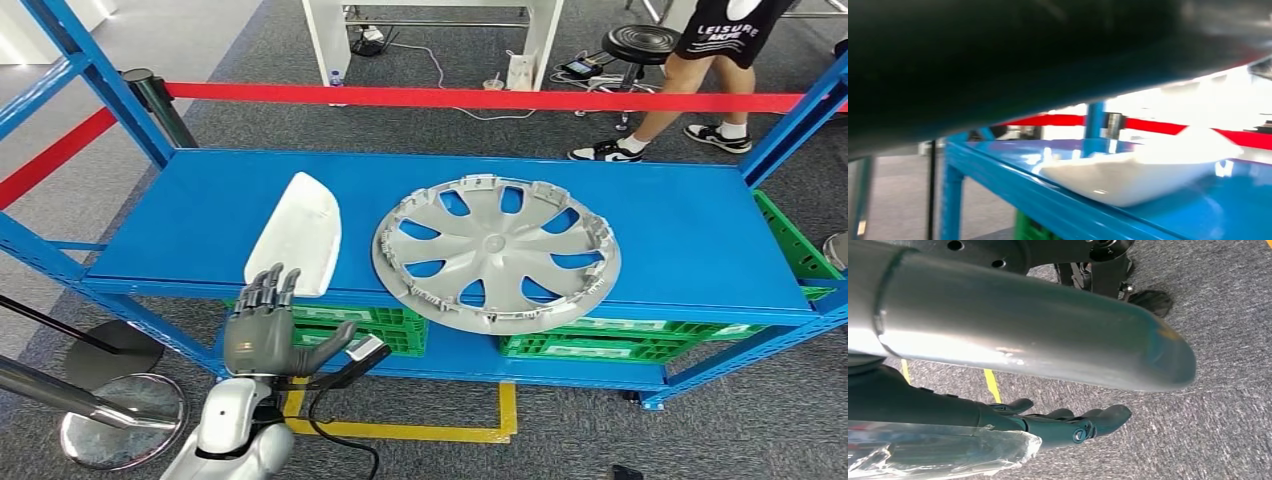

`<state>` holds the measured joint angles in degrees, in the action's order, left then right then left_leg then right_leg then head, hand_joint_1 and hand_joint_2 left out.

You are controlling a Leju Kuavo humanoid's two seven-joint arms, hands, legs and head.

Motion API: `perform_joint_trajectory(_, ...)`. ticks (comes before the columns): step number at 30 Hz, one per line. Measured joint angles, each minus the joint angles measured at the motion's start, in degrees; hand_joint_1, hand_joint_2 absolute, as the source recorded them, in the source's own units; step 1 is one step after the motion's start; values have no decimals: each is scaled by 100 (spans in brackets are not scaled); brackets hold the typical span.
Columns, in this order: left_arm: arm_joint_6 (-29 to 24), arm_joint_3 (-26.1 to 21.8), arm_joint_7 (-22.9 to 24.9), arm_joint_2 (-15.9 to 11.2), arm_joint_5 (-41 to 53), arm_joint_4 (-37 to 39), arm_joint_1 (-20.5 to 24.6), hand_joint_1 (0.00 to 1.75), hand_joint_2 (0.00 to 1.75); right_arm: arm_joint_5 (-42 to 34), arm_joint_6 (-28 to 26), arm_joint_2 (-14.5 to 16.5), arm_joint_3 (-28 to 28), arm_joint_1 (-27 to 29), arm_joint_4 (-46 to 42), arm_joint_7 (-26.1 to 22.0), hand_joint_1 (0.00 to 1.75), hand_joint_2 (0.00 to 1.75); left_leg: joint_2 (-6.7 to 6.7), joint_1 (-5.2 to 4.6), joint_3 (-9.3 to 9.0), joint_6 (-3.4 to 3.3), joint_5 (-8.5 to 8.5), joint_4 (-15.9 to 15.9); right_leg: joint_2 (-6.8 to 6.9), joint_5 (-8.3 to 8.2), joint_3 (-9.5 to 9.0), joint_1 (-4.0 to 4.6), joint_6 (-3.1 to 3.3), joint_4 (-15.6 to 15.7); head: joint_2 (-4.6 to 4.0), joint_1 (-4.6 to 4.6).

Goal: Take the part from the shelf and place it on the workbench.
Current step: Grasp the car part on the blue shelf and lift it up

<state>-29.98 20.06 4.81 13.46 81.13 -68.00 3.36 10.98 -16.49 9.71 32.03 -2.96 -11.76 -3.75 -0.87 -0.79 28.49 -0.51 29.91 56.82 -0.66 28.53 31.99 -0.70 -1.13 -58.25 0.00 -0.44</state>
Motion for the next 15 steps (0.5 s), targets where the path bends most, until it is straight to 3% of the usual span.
perform_joint_trajectory(9, -77, -500, -16, 26, 39, 151, 87, 0, 0, 120, 31, -1, -1, -2, 0, 8, 0, 0, 0, 0, 0, 0, 0, 0, 0, 0, -1, 0, 0, 0, 0, 1)
perform_joint_trajectory(15, -198, -724, -14, 64, 57, 506, 420, 0, 0, 258, 72, -1, -10, -4, 0, 28, 0, 0, 0, 0, 0, 0, 0, 0, 0, 0, -1, 0, 0, 0, 0, 1)
